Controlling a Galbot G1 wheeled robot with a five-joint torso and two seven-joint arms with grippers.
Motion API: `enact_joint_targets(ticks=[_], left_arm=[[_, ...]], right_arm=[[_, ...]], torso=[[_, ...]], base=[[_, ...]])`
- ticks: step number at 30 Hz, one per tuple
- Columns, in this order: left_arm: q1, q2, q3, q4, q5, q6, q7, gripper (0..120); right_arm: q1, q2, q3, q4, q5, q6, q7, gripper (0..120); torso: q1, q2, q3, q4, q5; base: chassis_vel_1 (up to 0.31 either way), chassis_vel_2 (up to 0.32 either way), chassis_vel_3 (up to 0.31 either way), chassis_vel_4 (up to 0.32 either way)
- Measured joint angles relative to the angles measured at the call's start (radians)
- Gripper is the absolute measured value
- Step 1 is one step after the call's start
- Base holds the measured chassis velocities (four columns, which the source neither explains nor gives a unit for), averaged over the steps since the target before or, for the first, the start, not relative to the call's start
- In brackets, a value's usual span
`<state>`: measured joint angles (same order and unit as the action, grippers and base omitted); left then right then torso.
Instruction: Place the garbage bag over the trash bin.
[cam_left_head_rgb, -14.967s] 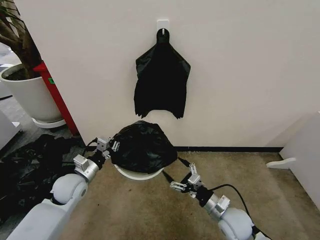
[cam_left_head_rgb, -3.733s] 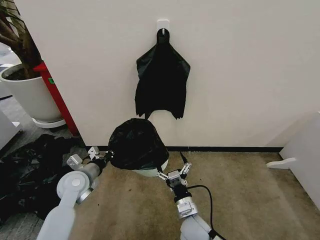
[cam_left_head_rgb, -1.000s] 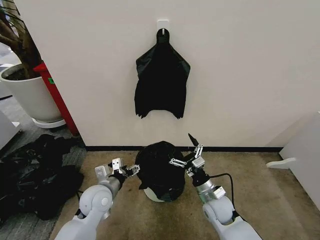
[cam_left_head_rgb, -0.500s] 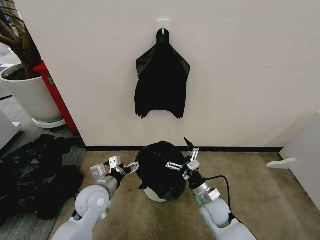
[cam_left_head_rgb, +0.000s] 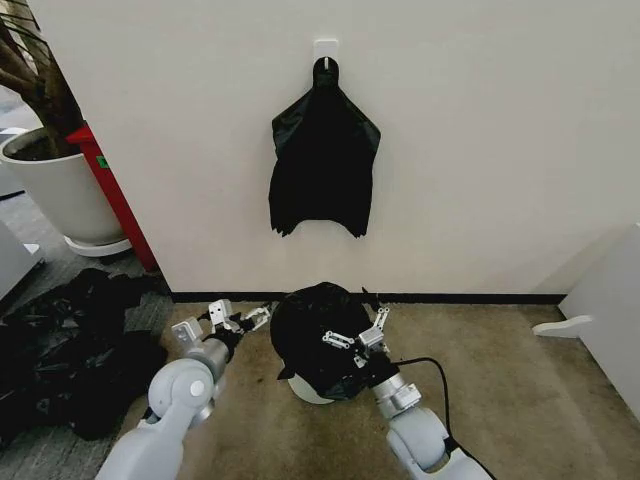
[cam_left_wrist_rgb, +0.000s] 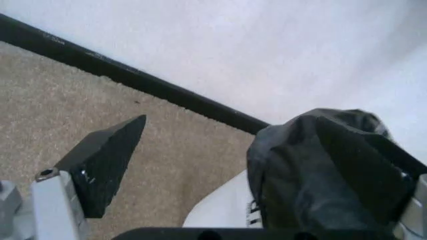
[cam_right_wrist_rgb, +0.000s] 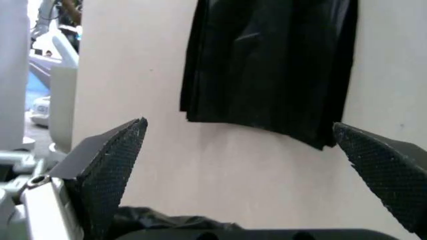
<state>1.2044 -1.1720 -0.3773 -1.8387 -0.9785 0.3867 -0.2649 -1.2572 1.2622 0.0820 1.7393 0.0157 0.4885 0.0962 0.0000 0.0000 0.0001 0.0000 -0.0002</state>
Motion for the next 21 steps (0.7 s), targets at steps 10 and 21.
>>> enact_joint_targets(ticks=[10, 21], left_arm=[[0.1, -0.011, -0.009, -0.149, 0.382, -0.444, 0.15, 100], [0.231, -0.043, -0.176, -0.267, 0.523, -0.605, 0.16, 100]], right_arm=[[-0.068, 0.006, 0.081, 0.205, -0.008, -0.212, 0.254, 100], [-0.253, 0.025, 0.344, 0.299, -0.082, -0.247, 0.24, 100]], torso=[[0.0, 0.0, 0.0, 0.0, 0.0002], [0.0, 0.0, 0.0, -0.0001, 0.0003]], base=[[0.0, 0.0, 0.0, 0.0], [0.0, 0.0, 0.0, 0.0]])
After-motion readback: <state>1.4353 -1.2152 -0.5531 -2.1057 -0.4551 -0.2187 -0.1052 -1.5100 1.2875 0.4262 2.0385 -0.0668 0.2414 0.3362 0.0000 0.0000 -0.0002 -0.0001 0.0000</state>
